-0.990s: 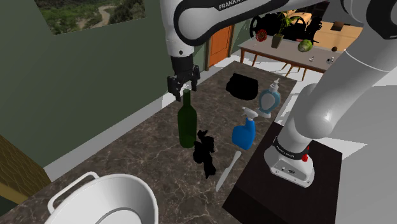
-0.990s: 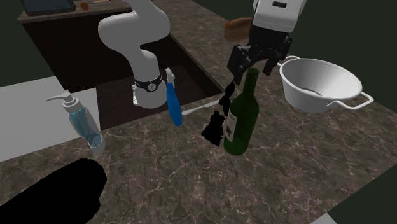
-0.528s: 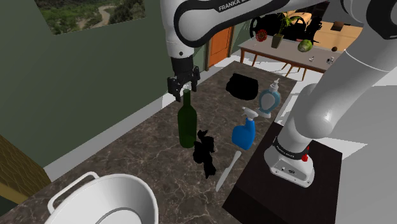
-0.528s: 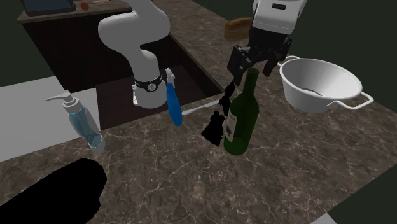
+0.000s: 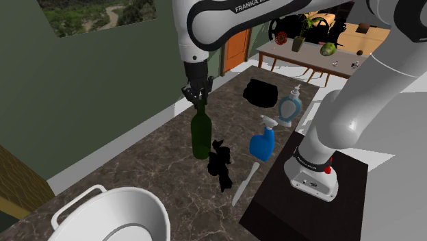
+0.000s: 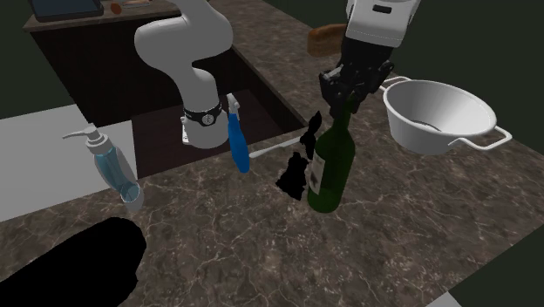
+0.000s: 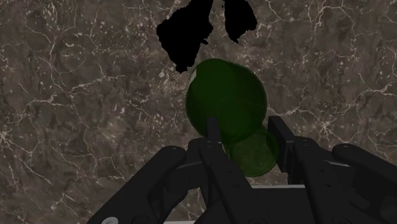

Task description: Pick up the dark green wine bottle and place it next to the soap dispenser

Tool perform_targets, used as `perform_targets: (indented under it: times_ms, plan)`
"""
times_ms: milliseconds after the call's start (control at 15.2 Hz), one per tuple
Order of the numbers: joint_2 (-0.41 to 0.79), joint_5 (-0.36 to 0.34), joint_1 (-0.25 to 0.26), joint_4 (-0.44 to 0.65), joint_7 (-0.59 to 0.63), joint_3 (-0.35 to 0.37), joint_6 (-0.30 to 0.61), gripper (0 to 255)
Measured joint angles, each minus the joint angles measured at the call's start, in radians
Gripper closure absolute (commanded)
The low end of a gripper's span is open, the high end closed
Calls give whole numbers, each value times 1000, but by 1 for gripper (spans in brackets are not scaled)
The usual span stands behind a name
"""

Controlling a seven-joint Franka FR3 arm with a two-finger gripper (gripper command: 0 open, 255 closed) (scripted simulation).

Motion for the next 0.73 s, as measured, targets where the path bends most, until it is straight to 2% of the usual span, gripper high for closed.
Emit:
perform_targets:
  times_ms: [198, 726]
  plan:
    - [-1, 0, 0, 5, 0, 0, -6, 255]
    - [-16, -1, -3, 93, 4, -7, -108, 255]
